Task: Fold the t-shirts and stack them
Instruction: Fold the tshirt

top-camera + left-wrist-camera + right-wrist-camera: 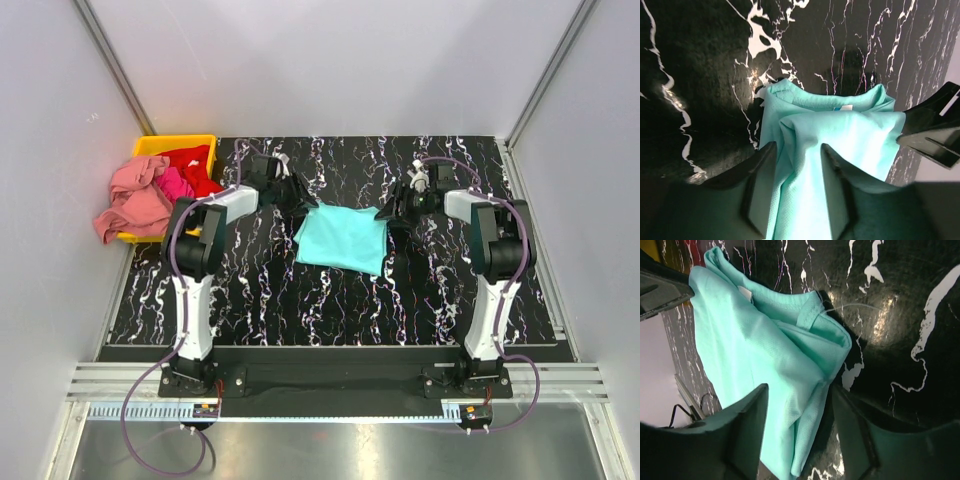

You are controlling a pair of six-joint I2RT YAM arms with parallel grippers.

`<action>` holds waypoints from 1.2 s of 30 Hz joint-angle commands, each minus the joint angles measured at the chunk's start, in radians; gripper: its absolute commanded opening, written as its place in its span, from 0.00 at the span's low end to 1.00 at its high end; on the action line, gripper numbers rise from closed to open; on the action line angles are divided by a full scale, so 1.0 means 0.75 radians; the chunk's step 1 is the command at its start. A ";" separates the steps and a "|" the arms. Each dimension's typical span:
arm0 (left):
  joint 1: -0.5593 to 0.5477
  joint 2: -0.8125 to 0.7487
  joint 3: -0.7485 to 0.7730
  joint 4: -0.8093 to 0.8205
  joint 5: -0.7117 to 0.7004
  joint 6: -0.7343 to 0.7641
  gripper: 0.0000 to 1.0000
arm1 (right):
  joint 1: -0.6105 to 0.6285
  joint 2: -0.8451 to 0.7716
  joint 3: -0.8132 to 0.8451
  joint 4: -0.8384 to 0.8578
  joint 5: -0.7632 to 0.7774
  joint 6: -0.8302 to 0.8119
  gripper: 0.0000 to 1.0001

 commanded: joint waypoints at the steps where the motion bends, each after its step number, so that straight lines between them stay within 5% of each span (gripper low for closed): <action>1: 0.004 -0.108 0.061 -0.089 0.021 0.100 0.49 | -0.013 -0.116 0.049 -0.107 -0.033 -0.041 0.66; 12: 0.004 -0.383 -0.351 -0.059 0.105 0.305 0.53 | -0.016 -0.339 -0.319 -0.081 -0.107 -0.086 0.69; 24: 0.004 -0.323 -0.350 -0.028 0.138 0.435 0.53 | -0.013 -0.282 -0.401 0.211 -0.303 -0.053 0.73; 36: -0.002 -0.370 -0.344 -0.034 0.111 0.438 0.53 | -0.009 -0.225 -0.383 0.218 -0.308 -0.033 0.74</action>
